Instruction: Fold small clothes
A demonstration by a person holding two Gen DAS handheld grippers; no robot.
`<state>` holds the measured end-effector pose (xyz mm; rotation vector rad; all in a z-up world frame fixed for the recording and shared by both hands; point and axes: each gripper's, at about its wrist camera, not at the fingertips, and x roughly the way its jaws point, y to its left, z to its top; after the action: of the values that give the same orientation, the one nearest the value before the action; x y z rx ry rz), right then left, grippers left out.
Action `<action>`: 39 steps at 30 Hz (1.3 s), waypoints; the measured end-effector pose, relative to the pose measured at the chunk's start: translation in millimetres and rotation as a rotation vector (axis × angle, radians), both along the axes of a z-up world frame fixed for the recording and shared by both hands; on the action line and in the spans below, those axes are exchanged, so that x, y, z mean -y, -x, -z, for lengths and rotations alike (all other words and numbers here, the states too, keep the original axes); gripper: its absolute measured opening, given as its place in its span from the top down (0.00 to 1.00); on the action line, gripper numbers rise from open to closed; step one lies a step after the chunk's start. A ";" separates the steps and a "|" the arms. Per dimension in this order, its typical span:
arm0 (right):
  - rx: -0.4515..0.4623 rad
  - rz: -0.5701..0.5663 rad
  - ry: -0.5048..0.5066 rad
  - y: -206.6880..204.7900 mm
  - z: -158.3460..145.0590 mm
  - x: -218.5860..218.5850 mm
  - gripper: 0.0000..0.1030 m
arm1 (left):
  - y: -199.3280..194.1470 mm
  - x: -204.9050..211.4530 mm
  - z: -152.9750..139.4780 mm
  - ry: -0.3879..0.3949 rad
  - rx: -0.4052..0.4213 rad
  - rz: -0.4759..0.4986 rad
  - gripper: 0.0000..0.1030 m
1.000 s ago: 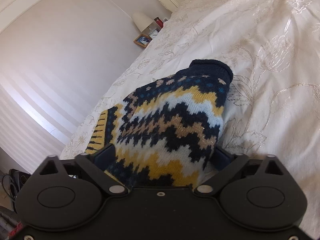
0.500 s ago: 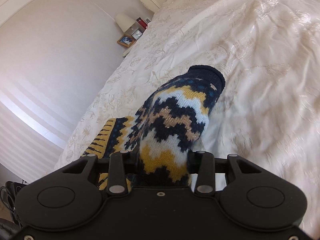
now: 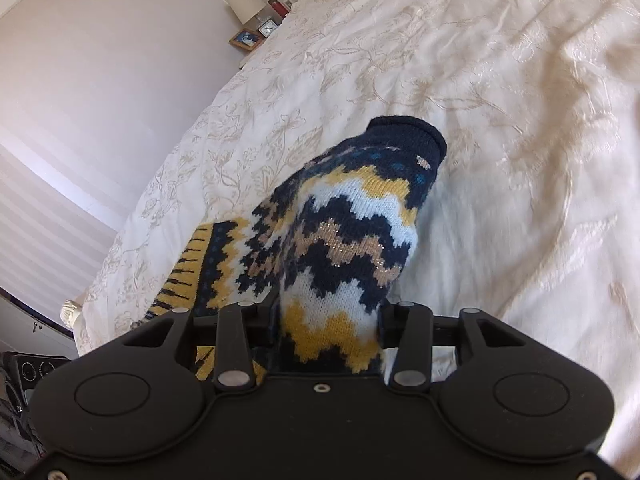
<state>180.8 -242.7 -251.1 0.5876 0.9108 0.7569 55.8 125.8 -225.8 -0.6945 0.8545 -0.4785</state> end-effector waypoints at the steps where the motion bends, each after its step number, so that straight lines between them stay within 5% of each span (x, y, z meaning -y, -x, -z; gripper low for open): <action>1: 0.012 0.008 0.013 4.0 1.7 -0.5 0.43 | 3.6 -0.9 2.8 -0.035 0.007 -0.008 0.75; 4: 0.051 0.023 0.055 17.7 3.6 -1.8 0.31 | 17.1 -0.6 -1.6 -0.138 0.052 -0.024 0.69; 10: 0.166 0.054 0.119 55.9 -5.9 13.4 0.26 | 40.9 3.9 -50.4 -0.282 0.229 -0.042 0.64; 14: 0.245 0.111 0.124 70.2 -18.7 26.8 0.23 | 31.5 6.7 -72.5 -0.298 0.318 -0.087 0.34; 18: 0.289 0.142 0.121 68.5 -28.5 30.5 0.28 | -1.5 13.7 -68.5 -0.256 0.291 -0.123 0.33; 20: 0.325 0.141 0.146 68.0 -32.9 28.0 0.59 | -13.1 15.0 -64.3 -0.278 0.259 -0.126 0.33; 21: 0.349 0.145 0.171 66.0 -34.9 24.9 0.62 | -20.8 17.6 -61.7 -0.293 0.250 -0.132 0.33; 27: 0.435 0.151 0.292 54.5 -37.1 12.0 0.63 | -35.2 14.0 -44.9 -0.310 0.189 -0.166 0.33; 39: 0.398 0.060 0.341 42.2 -1.0 -25.4 0.60 | -33.7 8.6 -39.8 -0.290 0.163 -0.147 0.33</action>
<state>138.5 -217.2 -250.1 0.1529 0.6288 0.6174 89.4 117.1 -186.0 -0.4407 0.6959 -0.2673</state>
